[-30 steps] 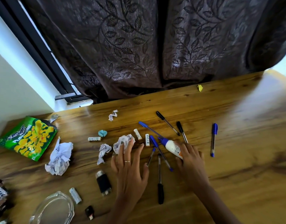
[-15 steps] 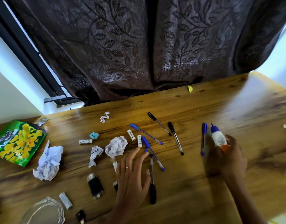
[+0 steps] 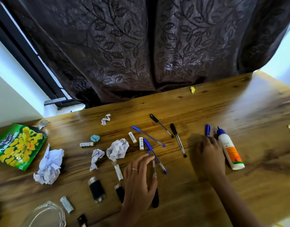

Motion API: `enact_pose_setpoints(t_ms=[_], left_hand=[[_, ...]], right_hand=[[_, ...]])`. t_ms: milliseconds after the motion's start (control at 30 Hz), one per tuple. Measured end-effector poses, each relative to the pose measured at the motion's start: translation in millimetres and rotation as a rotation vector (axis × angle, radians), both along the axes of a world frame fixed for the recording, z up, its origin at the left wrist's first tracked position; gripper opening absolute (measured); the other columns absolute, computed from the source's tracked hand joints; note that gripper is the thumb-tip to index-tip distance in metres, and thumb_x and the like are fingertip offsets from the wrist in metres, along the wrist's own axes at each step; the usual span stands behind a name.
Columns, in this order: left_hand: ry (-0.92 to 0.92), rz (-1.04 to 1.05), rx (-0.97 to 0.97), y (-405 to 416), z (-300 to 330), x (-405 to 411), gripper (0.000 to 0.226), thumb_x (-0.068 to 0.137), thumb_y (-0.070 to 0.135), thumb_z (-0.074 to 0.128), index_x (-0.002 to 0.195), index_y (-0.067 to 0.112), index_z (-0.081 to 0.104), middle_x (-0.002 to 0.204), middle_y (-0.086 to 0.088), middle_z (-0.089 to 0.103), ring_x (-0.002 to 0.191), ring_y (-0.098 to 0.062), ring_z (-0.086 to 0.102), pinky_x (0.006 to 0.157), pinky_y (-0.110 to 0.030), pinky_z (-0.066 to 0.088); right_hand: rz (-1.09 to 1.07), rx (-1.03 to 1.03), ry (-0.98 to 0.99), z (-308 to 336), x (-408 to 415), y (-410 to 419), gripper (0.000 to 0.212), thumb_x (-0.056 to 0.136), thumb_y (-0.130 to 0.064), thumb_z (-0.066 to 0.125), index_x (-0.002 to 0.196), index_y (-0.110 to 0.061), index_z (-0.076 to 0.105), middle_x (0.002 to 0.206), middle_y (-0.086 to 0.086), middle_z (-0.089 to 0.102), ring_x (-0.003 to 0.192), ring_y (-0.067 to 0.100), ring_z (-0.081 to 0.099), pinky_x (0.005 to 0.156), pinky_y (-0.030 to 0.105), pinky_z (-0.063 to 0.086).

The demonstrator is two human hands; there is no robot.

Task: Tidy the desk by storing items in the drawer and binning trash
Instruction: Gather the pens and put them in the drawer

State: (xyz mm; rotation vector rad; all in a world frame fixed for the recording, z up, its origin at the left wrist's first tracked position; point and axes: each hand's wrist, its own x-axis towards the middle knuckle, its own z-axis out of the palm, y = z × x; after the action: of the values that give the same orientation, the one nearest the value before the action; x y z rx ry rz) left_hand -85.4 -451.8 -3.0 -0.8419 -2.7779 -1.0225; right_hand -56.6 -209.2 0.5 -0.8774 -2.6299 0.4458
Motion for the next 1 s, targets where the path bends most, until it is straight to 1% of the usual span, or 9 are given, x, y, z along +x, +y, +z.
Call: enact_pose_setpoints(t_ms=[100,200,367,467,567,700,767,867,1000], left_hand=[[-0.014,0.023,0.046,1.6,2.8,2.4,0.048,0.08,0.036,0.051,0.128,0.038,0.041,0.131,0.016,0.044,0.122,-0.002,0.038,0.096,-0.03,0.034],[-0.024,0.043,0.089,4.2,4.7,5.8,0.045,0.08,0.035,0.051,0.124,0.039,0.043,0.125,0.02,0.048,0.118,0.002,0.039,0.093,-0.026,0.033],[-0.177,0.034,0.305,14.8,16.7,14.9,0.037,0.083,0.033,0.051,0.119,0.039,0.048,0.118,0.024,0.052,0.111,0.003,0.05,0.087,-0.011,0.039],[-0.641,0.067,0.608,25.0,33.4,14.3,0.036,0.083,0.03,0.06,0.118,0.034,0.051,0.118,0.015,0.059,0.103,-0.003,0.06,0.088,-0.023,0.048],[-1.141,0.138,0.834,30.2,45.4,4.6,0.044,0.079,0.042,0.065,0.12,0.029,0.052,0.12,0.006,0.063,0.106,-0.012,0.063,0.094,-0.033,0.049],[-1.46,0.191,1.077,23.7,49.1,-12.7,0.045,0.083,0.038,0.051,0.122,0.017,0.057,0.122,-0.002,0.065,0.114,-0.022,0.06,0.097,-0.039,0.045],[-1.517,0.24,1.181,16.3,46.9,-20.9,0.036,0.096,0.03,0.041,0.124,0.014,0.057,0.123,-0.004,0.065,0.112,-0.022,0.062,0.09,-0.036,0.047],[-1.497,0.324,1.265,-0.1,39.7,-31.0,0.035,0.101,0.021,0.033,0.127,0.012,0.054,0.121,-0.006,0.066,0.107,-0.021,0.065,0.082,-0.036,0.054],[-1.507,0.335,1.356,-18.3,37.4,-34.2,0.034,0.098,0.015,0.037,0.127,0.013,0.055,0.12,-0.008,0.066,0.104,-0.023,0.066,0.084,-0.036,0.054]], right_hand=[[0.007,-0.021,-0.086,-8.7,-4.0,-5.5,0.045,0.084,-0.002,0.06,0.127,-0.003,0.05,0.136,0.018,0.047,0.121,0.035,0.047,0.089,0.046,0.05],[0.008,-0.031,-0.102,-13.7,-1.4,-5.5,0.063,0.073,0.005,0.069,0.132,-0.006,0.047,0.139,0.019,0.045,0.119,0.036,0.051,0.085,0.048,0.053],[-0.009,-0.158,0.137,-4.2,4.4,-10.9,0.05,0.08,0.01,0.057,0.127,-0.006,0.054,0.132,0.018,0.053,0.116,0.034,0.055,0.09,0.044,0.049],[0.092,-0.252,0.314,13.1,6.6,-37.4,0.045,0.081,0.007,0.06,0.121,-0.012,0.059,0.122,0.01,0.061,0.105,0.023,0.062,0.084,0.037,0.055],[0.319,-0.327,0.367,29.4,13.9,-82.5,0.05,0.079,0.007,0.063,0.118,-0.024,0.057,0.111,-0.004,0.064,0.093,0.002,0.064,0.071,0.008,0.051],[0.597,-0.431,0.317,28.2,23.3,-132.5,0.054,0.076,0.009,0.065,0.122,-0.019,0.058,0.117,-0.01,0.061,0.107,-0.014,0.053,0.083,0.005,0.046],[0.664,-0.455,0.295,23.1,23.5,-140.7,0.048,0.078,0.0,0.064,0.122,-0.019,0.058,0.121,-0.008,0.061,0.113,-0.009,0.052,0.092,0.008,0.044],[0.635,-0.437,0.255,19.5,18.0,-135.2,0.03,0.086,-0.022,0.053,0.114,-0.022,0.064,0.111,-0.01,0.067,0.101,-0.007,0.058,0.084,0.008,0.048],[0.461,-0.266,0.181,-0.6,5.3,-115.6,0.028,0.085,-0.01,0.061,0.111,-0.018,0.064,0.11,-0.003,0.065,0.102,0.003,0.055,0.083,0.013,0.041]])
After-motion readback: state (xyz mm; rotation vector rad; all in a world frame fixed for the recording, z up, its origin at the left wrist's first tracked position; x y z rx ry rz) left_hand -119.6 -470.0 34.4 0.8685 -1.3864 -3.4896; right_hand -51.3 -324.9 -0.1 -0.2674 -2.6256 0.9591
